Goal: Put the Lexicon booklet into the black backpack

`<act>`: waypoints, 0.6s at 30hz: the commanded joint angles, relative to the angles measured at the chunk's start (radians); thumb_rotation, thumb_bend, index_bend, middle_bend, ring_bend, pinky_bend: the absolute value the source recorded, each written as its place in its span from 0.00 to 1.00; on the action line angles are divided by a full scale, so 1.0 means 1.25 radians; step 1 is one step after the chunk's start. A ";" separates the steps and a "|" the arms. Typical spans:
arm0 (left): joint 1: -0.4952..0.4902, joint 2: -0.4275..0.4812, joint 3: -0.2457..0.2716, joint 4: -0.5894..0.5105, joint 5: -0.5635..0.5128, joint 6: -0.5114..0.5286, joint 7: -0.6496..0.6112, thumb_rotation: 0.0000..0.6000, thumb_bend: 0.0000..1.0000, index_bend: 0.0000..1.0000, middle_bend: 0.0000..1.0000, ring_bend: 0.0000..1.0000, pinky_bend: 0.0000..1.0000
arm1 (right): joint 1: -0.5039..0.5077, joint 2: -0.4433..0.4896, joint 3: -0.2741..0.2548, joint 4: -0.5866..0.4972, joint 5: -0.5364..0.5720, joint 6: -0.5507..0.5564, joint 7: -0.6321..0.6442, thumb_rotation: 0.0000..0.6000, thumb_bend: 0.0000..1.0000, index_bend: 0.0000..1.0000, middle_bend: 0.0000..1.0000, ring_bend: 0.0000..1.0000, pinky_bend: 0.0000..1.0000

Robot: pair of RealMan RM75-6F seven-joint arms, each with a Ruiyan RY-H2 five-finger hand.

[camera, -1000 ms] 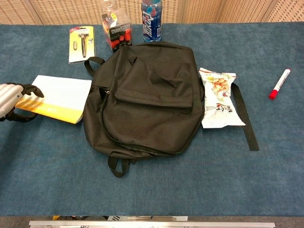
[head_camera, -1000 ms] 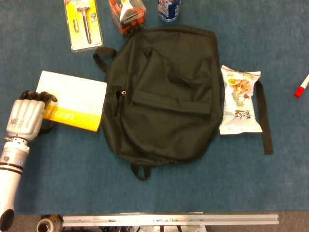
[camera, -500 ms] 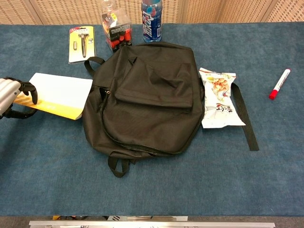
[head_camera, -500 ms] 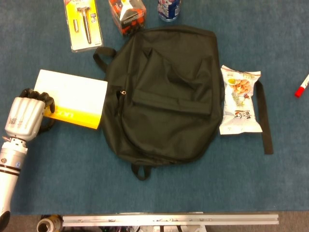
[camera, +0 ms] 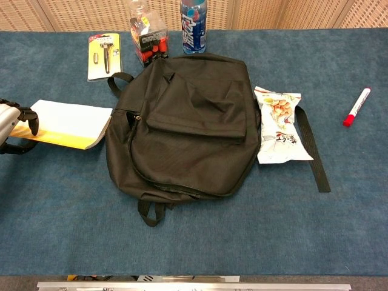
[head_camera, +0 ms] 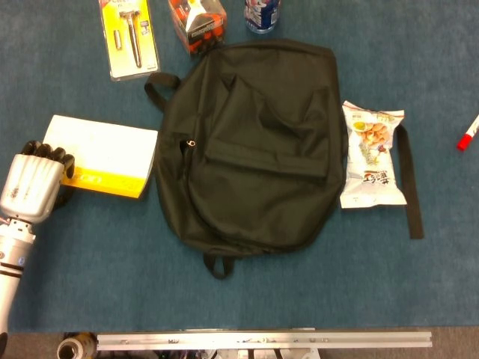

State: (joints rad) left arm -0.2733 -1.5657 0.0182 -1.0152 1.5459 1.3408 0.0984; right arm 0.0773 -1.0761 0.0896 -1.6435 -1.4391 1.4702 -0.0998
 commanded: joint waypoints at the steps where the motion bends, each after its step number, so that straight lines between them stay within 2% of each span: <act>1: 0.003 0.003 0.003 -0.005 0.000 0.000 0.005 1.00 0.41 0.60 0.51 0.43 0.35 | 0.000 0.000 0.000 -0.001 0.000 0.000 -0.001 1.00 0.09 0.27 0.37 0.28 0.38; 5: 0.004 0.006 0.003 -0.006 0.004 0.005 0.009 1.00 0.46 0.60 0.52 0.45 0.43 | 0.000 0.001 0.000 -0.003 0.000 0.000 -0.004 1.00 0.09 0.27 0.37 0.28 0.38; 10: 0.004 0.002 0.001 0.002 0.009 0.016 0.000 1.00 0.46 0.62 0.57 0.48 0.44 | -0.001 0.001 0.000 -0.005 0.002 0.001 -0.007 1.00 0.09 0.27 0.37 0.28 0.38; 18: 0.005 -0.004 -0.001 0.013 0.016 0.026 -0.014 1.00 0.46 0.68 0.64 0.54 0.55 | -0.001 0.002 0.001 -0.006 0.002 0.002 -0.009 1.00 0.09 0.27 0.37 0.28 0.38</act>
State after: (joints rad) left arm -0.2673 -1.5695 0.0180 -1.0001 1.5650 1.3724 0.0827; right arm 0.0760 -1.0740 0.0913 -1.6514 -1.4361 1.4729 -0.1104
